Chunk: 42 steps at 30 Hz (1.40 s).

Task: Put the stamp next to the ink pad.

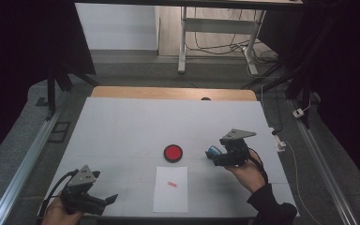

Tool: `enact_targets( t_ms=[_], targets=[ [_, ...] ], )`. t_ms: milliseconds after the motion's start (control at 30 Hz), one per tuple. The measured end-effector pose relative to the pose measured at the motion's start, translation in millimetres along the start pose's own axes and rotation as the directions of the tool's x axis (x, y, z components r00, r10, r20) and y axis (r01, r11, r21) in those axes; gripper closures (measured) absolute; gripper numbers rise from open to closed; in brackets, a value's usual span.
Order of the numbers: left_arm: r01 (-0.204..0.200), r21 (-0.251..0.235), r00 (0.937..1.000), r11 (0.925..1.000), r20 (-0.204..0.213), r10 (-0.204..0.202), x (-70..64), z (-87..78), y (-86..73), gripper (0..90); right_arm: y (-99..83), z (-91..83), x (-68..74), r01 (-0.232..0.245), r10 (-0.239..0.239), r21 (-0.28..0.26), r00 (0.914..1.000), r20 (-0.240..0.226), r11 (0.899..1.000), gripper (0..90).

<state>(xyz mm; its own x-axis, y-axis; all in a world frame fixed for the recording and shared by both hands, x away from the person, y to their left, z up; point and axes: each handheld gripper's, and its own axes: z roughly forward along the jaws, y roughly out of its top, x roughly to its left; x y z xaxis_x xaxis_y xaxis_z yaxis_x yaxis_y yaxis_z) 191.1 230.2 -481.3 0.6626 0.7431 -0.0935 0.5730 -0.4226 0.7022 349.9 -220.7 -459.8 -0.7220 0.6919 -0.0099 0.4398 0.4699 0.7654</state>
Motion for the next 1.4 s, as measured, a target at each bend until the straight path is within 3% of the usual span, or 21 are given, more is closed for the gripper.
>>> enact_targets(
  t_ms=[167,433,967,1400],
  targets=[
    [0.001,0.001,1.0000,1.0000,-0.001,-0.001,0.3,-0.2,-0.1,0.0,0.4,-3.8,4.9,-0.015,0.015,0.010,0.9999,-0.001,1.000,10.3],
    [0.003,0.001,1.0000,1.0000,-0.001,-0.003,0.4,-0.3,-0.3,0.0,-4.8,-14.4,14.1,-0.019,0.019,0.013,0.9995,-0.024,1.000,3.1],
    [0.008,-0.002,1.0000,1.0000,0.000,-0.008,0.8,-0.6,-0.6,0.0,-23.4,-46.1,28.5,-0.030,0.029,-0.020,0.9992,-0.029,0.999,0.0],
    [0.014,-0.002,0.9999,0.9999,-0.001,-0.014,0.9,-0.4,-0.3,0.0,-47.1,-76.9,28.4,-0.088,0.088,-0.050,0.9961,-0.010,0.995,0.0]
  ],
)
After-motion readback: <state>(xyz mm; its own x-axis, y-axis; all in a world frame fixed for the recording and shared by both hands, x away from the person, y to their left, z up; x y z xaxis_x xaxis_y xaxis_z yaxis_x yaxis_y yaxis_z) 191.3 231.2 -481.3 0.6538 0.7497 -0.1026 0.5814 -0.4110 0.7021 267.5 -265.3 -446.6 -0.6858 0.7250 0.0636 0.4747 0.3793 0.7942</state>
